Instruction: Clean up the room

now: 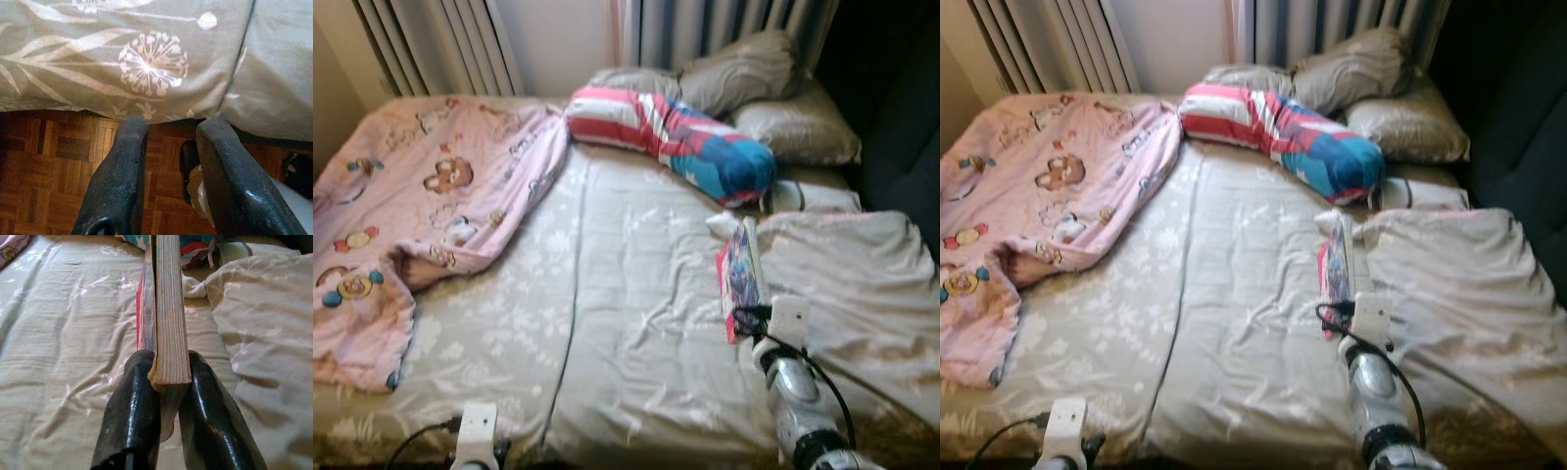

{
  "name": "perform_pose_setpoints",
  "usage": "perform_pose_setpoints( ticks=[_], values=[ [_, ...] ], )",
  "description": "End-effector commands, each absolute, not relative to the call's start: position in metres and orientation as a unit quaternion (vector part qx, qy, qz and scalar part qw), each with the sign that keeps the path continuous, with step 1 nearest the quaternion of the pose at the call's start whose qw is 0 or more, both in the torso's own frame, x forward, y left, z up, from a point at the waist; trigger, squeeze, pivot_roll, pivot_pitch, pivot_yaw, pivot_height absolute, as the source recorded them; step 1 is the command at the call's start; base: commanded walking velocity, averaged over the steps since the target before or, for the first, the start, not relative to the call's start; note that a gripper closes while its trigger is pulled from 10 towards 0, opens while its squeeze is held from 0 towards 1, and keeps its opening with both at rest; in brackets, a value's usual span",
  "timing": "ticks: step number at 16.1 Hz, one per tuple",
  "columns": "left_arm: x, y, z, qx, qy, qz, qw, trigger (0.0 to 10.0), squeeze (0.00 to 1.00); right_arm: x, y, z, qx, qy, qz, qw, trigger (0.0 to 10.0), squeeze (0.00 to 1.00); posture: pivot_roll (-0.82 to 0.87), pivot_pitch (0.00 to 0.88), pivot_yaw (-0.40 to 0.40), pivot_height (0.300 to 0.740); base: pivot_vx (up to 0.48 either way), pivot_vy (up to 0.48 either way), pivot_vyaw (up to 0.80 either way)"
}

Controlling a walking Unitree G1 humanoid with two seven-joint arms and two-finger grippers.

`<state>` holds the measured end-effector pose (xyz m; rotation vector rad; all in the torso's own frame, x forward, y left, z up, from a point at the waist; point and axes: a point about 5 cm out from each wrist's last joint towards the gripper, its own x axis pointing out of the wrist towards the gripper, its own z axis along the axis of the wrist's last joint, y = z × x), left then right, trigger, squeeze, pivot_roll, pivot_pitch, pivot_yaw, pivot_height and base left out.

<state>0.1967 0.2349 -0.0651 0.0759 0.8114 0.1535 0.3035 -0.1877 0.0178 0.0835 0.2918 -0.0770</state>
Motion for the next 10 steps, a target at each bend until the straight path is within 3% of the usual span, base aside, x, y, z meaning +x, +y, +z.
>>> perform_pose_setpoints(
  ticks=[1,10],
  values=[
    [0.1906,0.2344,-0.0687,0.040,0.404,0.074,0.911,10.0,0.00,0.3084,-0.1876,0.0258,0.045,0.119,-0.041,0.991,10.0,0.00,0.10,0.088,-0.002,0.652,0.000,0.000,0.00],
    [0.1884,0.2347,-0.0697,0.038,0.405,0.077,0.910,10.0,0.00,0.3103,-0.1828,0.0257,0.046,0.125,-0.042,0.990,10.0,0.00,0.11,0.087,-0.003,0.652,0.000,0.000,0.00]
  ],
)
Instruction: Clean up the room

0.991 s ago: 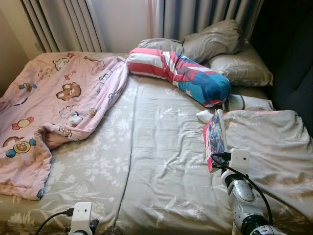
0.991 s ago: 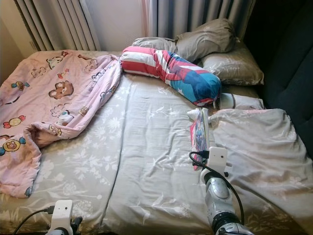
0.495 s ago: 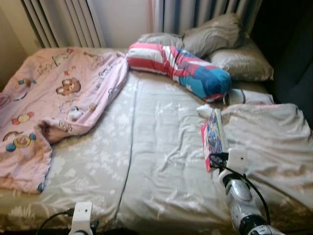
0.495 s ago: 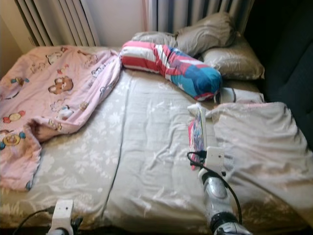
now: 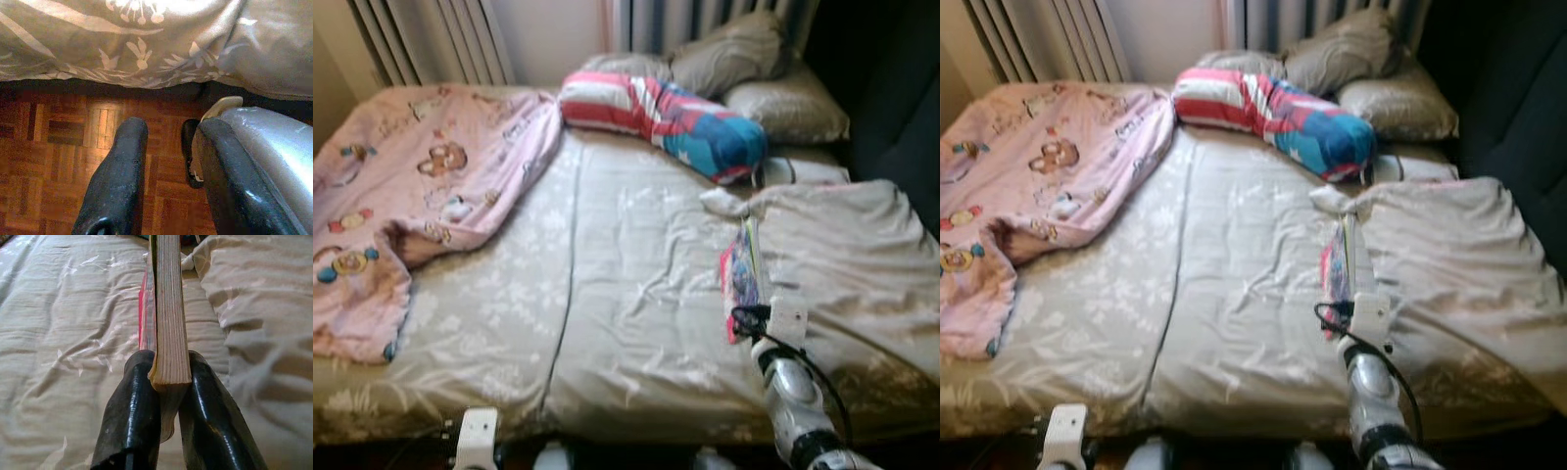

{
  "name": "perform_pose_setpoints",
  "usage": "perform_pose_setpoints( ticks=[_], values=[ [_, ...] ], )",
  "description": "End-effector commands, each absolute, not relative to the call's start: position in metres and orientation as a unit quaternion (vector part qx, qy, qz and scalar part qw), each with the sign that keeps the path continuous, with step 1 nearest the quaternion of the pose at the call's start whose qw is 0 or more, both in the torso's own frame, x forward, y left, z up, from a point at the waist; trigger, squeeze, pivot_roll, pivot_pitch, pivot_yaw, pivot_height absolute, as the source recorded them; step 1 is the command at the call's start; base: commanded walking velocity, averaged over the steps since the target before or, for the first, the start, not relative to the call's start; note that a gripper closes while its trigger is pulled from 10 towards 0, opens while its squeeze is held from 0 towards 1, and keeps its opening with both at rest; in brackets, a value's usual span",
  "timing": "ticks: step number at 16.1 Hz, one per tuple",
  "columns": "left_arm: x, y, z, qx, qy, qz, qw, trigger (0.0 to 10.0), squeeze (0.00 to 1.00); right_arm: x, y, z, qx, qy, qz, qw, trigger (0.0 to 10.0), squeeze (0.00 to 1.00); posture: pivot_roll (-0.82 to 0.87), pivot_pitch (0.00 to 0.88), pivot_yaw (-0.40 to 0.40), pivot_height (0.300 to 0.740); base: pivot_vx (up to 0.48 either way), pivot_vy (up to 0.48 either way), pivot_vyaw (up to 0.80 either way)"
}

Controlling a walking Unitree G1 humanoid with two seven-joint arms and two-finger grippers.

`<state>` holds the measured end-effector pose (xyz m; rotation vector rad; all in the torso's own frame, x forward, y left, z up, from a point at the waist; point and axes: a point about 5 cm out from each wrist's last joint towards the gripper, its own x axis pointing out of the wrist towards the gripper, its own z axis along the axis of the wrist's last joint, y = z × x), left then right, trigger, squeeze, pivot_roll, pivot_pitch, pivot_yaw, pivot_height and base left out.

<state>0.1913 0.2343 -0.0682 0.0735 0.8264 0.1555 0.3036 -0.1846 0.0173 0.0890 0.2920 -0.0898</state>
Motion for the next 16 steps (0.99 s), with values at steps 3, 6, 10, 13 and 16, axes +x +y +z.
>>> perform_pose_setpoints(
  ticks=[3,6,10,13,16],
  values=[
    [0.1888,0.2342,-0.0695,0.037,0.404,0.075,0.911,10.0,0.00,0.3086,-0.1817,0.0236,0.048,0.128,-0.041,0.990,10.0,0.00,0.11,0.089,-0.001,0.652,0.000,0.000,0.00],
    [0.1888,0.2341,-0.0692,0.031,0.399,0.076,0.913,10.0,0.00,0.3075,-0.1818,0.0224,0.048,0.130,-0.042,0.989,10.0,0.00,0.11,0.093,-0.002,0.652,0.000,0.000,0.00],
    [0.1871,0.2354,-0.0699,0.032,0.403,0.078,0.911,10.0,0.00,0.3090,-0.1810,0.0242,0.040,0.127,-0.040,0.990,10.0,0.00,0.11,0.096,-0.003,0.652,0.000,0.000,0.00],
    [0.1866,0.2355,-0.0701,0.032,0.403,0.078,0.911,10.0,0.00,0.3088,-0.1796,0.0238,0.036,0.128,-0.038,0.990,10.0,0.00,0.12,0.097,-0.003,0.652,0.000,0.000,0.00],
    [0.1860,0.2363,-0.0701,0.032,0.403,0.080,0.911,10.0,0.00,0.3087,-0.1789,0.0225,0.036,0.135,-0.039,0.989,10.0,0.00,0.12,0.098,-0.003,0.652,0.000,0.000,0.00]
  ],
)
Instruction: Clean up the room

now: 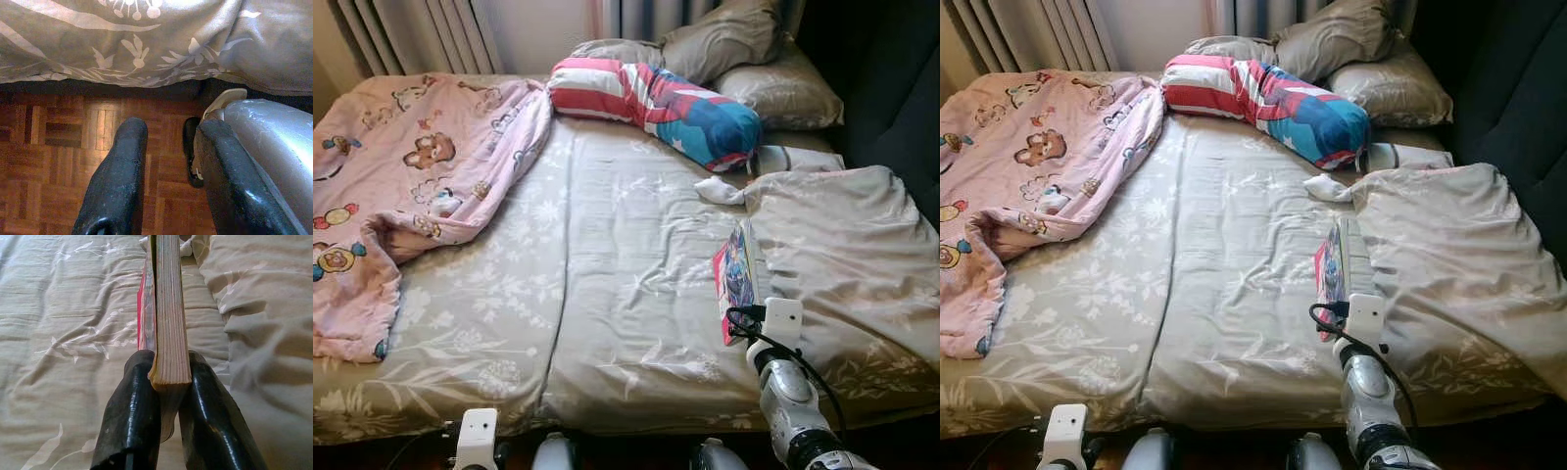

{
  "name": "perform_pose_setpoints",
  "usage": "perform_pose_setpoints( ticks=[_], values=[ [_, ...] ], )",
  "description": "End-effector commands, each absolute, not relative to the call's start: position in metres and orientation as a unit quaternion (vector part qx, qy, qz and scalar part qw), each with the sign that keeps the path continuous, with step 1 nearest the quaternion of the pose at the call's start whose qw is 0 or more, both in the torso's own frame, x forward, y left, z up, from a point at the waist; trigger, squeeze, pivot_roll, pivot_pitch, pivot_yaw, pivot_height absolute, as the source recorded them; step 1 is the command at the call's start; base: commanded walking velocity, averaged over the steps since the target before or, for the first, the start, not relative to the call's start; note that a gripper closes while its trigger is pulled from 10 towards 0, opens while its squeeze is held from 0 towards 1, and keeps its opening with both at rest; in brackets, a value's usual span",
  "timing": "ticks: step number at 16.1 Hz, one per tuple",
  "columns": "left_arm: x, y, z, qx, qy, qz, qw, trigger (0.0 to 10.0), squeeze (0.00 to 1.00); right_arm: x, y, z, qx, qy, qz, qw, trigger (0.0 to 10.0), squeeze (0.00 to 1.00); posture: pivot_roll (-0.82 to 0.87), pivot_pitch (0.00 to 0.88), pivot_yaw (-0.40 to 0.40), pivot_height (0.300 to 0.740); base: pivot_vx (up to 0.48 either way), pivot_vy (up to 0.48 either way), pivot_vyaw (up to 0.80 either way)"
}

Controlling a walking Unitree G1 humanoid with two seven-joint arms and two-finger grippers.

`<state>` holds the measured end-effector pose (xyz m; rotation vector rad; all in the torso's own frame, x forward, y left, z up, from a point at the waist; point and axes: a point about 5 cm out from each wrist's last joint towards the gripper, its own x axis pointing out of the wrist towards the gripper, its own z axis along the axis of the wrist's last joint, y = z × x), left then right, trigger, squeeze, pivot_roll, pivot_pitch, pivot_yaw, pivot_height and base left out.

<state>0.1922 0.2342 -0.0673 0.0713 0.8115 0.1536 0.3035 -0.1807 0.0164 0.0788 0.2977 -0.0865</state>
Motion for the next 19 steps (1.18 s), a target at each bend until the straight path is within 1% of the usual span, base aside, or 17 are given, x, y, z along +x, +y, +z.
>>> perform_pose_setpoints(
  ticks=[1,3,6,11,13,19],
  values=[
    [0.1853,0.2368,-0.0703,0.033,0.404,0.080,0.911,10.0,0.00,0.3095,-0.1774,0.0233,0.034,0.134,-0.036,0.990,10.0,0.00,0.12,0.098,-0.003,0.652,0.000,0.000,0.00],
    [0.1841,0.2369,-0.0709,0.032,0.405,0.081,0.910,10.0,0.00,0.3100,-0.1781,0.0252,0.043,0.124,-0.043,0.990,10.0,0.00,0.12,0.098,-0.004,0.643,0.000,0.000,0.00],
    [0.1835,0.2369,-0.0711,0.032,0.405,0.082,0.910,10.0,0.00,0.3100,-0.1787,0.0249,0.030,0.127,-0.044,0.990,10.0,0.00,0.13,0.098,-0.004,0.643,0.000,0.000,0.00],
    [0.1827,0.2386,-0.0711,0.033,0.405,0.086,0.910,10.0,0.00,0.3108,-0.1792,0.0252,0.053,0.127,-0.054,0.989,10.0,0.00,0.13,0.097,-0.003,0.643,0.000,0.000,0.00],
    [0.1828,0.2374,-0.0713,0.031,0.404,0.086,0.910,10.0,0.00,0.3127,-0.1784,0.0288,0.065,0.113,-0.054,0.990,10.0,0.00,0.13,0.097,-0.004,0.643,0.000,0.000,-0.61],
    [0.1817,0.2373,-0.0719,0.032,0.406,0.083,0.910,10.0,0.00,0.3139,-0.1769,0.0310,0.060,0.105,-0.049,0.991,10.0,0.00,0.13,0.100,-0.008,0.643,0.000,0.000,0.00]
  ],
)
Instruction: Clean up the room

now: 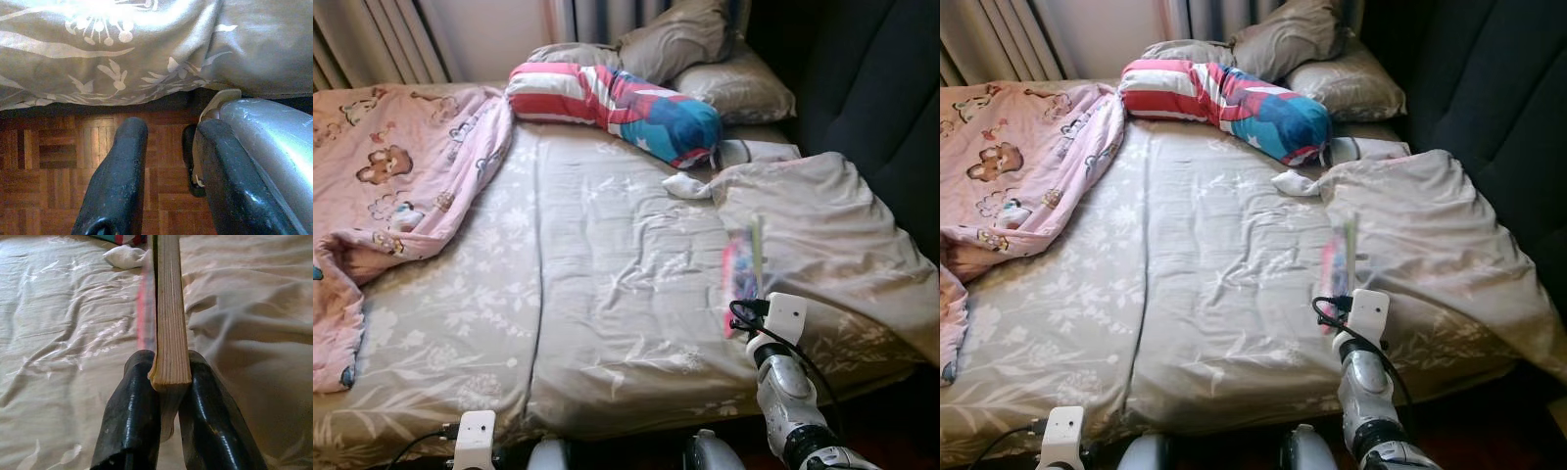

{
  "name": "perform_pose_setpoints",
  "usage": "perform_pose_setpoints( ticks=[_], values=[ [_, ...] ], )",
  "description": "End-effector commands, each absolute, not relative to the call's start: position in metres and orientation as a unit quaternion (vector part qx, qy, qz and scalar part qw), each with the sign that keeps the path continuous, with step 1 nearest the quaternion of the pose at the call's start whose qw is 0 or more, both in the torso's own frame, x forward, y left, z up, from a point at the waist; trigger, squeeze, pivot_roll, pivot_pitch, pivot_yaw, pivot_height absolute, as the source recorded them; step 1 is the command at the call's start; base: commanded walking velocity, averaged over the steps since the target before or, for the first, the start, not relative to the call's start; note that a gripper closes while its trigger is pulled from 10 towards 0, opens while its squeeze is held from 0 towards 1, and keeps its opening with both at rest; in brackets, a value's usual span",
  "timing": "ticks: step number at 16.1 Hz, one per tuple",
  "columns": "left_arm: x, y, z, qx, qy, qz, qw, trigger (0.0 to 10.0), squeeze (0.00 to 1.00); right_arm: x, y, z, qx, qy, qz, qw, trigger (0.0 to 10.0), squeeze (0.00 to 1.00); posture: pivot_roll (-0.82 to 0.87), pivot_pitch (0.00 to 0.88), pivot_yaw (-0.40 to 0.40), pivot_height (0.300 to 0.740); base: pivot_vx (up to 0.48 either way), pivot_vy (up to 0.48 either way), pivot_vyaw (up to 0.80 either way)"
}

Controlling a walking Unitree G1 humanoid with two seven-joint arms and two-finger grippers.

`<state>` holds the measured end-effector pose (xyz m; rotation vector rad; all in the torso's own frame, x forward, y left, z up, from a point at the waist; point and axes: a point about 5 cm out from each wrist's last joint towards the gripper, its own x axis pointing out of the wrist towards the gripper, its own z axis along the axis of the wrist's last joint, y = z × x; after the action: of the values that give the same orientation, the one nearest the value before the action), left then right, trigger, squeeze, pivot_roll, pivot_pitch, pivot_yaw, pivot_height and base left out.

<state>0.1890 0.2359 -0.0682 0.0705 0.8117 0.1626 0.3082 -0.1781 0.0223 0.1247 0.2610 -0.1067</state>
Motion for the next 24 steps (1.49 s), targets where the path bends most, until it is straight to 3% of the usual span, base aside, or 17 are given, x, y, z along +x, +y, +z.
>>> perform_pose_setpoints(
  ticks=[1,8,24],
  values=[
    [0.181,0.237,-0.072,0.030,0.406,0.085,0.910,10.0,0.00,0.314,-0.177,0.031,0.059,0.106,-0.049,0.991,10.0,0.00,0.13,0.102,-0.008,0.643,0.000,0.000,0.00],
    [0.182,0.238,-0.071,0.017,0.399,0.096,0.912,10.0,0.00,0.314,-0.172,0.029,0.049,0.117,-0.033,0.991,10.0,0.00,0.13,0.106,-0.012,0.643,0.000,0.000,0.00],
    [0.183,0.235,-0.072,0.015,0.398,0.090,0.913,10.0,0.00,0.313,-0.163,0.028,0.036,0.112,0.008,0.993,10.0,0.00,0.12,0.114,-0.019,0.643,0.304,0.000,0.00]
  ],
)
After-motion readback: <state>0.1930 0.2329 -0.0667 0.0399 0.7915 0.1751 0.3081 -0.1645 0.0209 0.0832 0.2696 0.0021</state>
